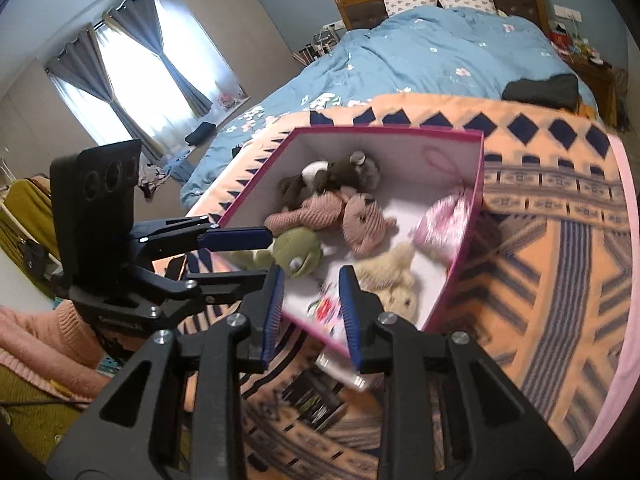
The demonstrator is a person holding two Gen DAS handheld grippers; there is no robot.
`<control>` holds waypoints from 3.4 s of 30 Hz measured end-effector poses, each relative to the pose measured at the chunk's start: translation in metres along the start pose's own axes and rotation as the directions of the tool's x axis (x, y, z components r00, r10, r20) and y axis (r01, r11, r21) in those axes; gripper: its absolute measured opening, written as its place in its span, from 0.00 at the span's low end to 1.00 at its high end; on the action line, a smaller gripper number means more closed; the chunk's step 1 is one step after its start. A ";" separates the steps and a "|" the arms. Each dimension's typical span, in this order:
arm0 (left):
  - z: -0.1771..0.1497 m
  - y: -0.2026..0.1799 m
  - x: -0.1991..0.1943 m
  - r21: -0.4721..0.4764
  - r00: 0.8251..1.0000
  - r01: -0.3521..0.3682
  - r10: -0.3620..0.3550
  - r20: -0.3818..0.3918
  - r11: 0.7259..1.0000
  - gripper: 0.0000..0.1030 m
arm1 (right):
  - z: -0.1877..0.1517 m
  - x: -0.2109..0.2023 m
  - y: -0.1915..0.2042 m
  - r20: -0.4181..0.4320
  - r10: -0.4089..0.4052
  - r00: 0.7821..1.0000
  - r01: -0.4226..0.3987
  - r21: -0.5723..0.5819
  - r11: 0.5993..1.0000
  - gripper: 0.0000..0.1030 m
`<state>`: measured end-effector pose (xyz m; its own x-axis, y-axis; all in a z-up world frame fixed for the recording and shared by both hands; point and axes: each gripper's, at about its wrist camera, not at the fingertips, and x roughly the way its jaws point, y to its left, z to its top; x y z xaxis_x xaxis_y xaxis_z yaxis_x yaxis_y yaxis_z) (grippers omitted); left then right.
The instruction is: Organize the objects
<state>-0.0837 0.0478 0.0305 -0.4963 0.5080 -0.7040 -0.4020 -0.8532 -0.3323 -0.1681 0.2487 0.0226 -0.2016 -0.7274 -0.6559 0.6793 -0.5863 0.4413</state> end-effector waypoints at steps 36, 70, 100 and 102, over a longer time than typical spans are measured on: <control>-0.121 0.014 0.087 -0.241 0.933 0.004 -0.091 -0.348 0.971 0.29 | -0.134 0.078 -0.035 -0.251 0.026 0.968 0.057 0.320 0.946 0.30; -0.093 0.005 0.072 -0.143 0.959 -0.037 -0.005 -0.284 0.989 0.32 | -0.094 0.024 -0.050 -0.062 -0.058 0.996 0.078 0.401 0.913 0.30; -0.074 -0.018 0.104 -0.032 0.948 0.043 -0.051 -0.314 0.999 0.32 | -0.167 0.023 -0.076 -0.197 -0.157 0.968 0.231 0.442 0.867 0.35; -0.068 -0.020 0.108 -0.003 0.950 0.038 -0.037 -0.311 0.999 0.32 | -0.167 0.023 -0.071 -0.183 -0.108 0.977 0.181 0.454 0.872 0.35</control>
<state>-0.0764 0.1119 -0.0814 -0.2166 0.4773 -0.8516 -0.4182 -0.8336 -0.3609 -0.1033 0.3335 -0.1257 -0.1412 -0.5825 -0.8005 0.2356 -0.8051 0.5444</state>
